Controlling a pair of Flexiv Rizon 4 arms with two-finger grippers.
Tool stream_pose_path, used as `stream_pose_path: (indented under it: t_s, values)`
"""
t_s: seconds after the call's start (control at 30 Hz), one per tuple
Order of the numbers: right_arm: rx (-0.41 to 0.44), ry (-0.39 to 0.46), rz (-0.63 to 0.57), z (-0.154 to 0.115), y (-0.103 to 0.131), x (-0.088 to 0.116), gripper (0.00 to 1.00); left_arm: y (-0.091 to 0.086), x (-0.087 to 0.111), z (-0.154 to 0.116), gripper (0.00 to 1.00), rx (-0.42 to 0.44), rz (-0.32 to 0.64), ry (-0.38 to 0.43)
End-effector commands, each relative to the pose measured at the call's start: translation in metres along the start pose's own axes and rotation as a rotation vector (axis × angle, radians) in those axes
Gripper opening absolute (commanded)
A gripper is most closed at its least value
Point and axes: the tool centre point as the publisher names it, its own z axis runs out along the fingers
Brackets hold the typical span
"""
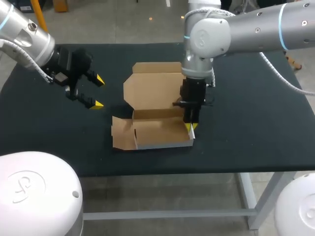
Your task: Assemble the packaging by folding the flat box into shape, placing the metal phone stand inside, and closing the box properly
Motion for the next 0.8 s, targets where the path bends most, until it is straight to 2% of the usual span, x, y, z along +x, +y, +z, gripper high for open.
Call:
stream_pose_path:
  t_s: [0.03, 0.33, 0.7, 0.73, 0.8]
  values:
    - [0.036, -0.03, 0.009, -0.0007, 0.0063, 0.0023, 0.0, -0.0004, 0.0002, -0.0014, 1.0, -0.005, -0.001, 0.002]
    - [0.056, -0.077, 0.025, -0.0036, 0.0076, 0.0025, 0.0, -0.0004, 0.0002, -0.0014, 1.0, -0.005, -0.001, 0.002]
    - [0.032, -0.104, 0.068, -0.0017, 0.008, -0.0005, 0.0, -0.0004, 0.0002, -0.0014, 1.0, -0.005, -0.001, 0.002]
    - [0.031, -0.102, 0.066, -0.0017, 0.0081, -0.0006, 0.05, -0.0004, 0.0002, -0.0014, 1.0, -0.005, -0.001, 0.002]
    - [0.018, -0.103, 0.072, -0.0014, 0.0083, -0.0013, 0.09, -0.0004, 0.0002, -0.0014, 1.0, -0.005, -0.001, 0.002]
